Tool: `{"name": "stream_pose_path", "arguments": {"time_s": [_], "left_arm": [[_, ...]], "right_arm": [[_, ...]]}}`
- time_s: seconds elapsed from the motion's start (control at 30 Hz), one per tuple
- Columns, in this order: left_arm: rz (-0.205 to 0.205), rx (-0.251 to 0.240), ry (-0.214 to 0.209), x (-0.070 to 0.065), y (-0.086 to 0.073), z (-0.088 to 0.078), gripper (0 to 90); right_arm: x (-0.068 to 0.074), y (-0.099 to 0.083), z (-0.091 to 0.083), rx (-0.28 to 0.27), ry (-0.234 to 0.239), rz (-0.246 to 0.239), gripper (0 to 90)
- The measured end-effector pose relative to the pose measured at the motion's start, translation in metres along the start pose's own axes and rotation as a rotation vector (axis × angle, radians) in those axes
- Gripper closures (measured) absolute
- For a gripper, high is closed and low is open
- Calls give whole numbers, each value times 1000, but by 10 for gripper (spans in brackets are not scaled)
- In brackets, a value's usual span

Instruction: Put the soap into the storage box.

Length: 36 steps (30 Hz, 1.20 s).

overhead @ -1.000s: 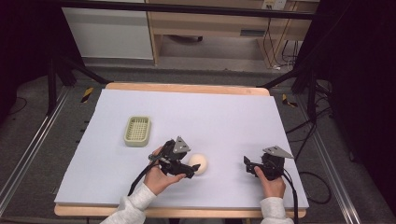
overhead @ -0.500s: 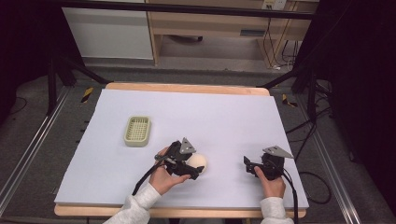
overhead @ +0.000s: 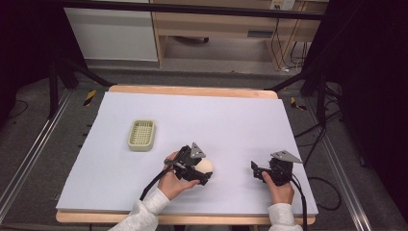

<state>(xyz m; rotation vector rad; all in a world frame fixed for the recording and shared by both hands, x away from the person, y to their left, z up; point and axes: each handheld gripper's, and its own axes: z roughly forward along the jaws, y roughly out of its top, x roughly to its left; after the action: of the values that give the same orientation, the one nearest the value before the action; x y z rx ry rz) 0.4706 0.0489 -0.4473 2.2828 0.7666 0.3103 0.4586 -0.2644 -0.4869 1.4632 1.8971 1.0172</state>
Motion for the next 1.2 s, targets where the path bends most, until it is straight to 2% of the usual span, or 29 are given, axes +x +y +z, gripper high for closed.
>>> {"name": "stream_pose_path", "arguments": {"time_s": [0.5,0.97,1.2], "left_arm": [[11,52,17,-1,-2,14,171],[15,52,7,-3,-2,19,235],[24,62,13,-3,-2,20,237]], "right_arm": [[0,0,0,0,4,1,53],[0,0,0,2,5,3,53],[0,0,0,3,5,5,53]]}}
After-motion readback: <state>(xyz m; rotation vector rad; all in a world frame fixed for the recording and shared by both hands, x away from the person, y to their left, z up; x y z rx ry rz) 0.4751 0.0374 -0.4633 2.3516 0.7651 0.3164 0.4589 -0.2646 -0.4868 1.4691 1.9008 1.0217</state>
